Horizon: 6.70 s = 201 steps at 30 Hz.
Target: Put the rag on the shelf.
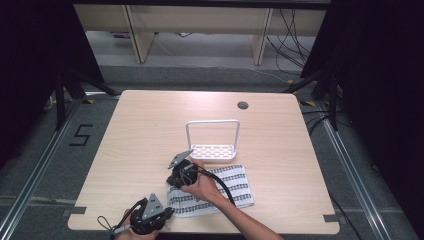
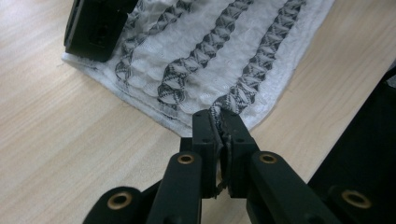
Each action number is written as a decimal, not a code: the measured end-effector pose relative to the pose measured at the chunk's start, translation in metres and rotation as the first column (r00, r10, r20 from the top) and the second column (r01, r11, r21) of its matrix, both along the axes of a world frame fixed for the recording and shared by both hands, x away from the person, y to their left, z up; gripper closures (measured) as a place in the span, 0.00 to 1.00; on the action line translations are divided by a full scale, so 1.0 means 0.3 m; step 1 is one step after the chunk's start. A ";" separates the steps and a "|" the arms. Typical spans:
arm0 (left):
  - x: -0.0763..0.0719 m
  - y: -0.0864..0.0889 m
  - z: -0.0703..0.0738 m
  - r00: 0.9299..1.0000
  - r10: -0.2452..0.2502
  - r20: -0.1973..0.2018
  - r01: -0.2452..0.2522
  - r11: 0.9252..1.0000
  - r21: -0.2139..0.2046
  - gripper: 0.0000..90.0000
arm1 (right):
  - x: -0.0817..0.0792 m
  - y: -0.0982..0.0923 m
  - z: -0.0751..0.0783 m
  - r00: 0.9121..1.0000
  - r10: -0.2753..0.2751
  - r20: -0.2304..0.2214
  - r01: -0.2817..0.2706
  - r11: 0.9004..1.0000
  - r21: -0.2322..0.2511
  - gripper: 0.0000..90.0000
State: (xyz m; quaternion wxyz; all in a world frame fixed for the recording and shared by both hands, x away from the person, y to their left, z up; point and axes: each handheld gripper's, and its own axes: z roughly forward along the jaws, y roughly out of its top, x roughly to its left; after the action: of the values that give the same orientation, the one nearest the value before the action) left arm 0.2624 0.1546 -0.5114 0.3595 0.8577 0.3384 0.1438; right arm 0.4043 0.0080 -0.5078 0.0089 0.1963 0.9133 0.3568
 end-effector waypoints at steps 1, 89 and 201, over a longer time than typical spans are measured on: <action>0.003 0.003 0.010 1.000 -0.021 0.009 0.021 1.000 0.018 0.95 | -0.003 -0.006 0.009 1.000 -0.010 0.002 0.010 1.000 0.008 0.96; 0.581 -0.145 0.866 0.958 -0.134 0.254 0.136 0.991 0.009 0.96 | 0.111 -0.509 0.793 0.843 -0.460 0.278 0.352 0.863 0.361 0.97; 0.631 -0.089 0.621 0.997 0.071 0.030 -0.063 0.971 -0.231 0.20 | 0.227 -0.577 0.662 0.838 -0.538 0.089 0.492 0.817 0.302 0.29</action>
State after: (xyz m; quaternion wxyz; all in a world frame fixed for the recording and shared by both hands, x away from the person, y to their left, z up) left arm 0.4518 0.1280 -0.3251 0.4578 0.7954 0.3746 0.1320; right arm 0.4723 -0.1652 -0.3092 0.1566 0.4050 0.7649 0.4758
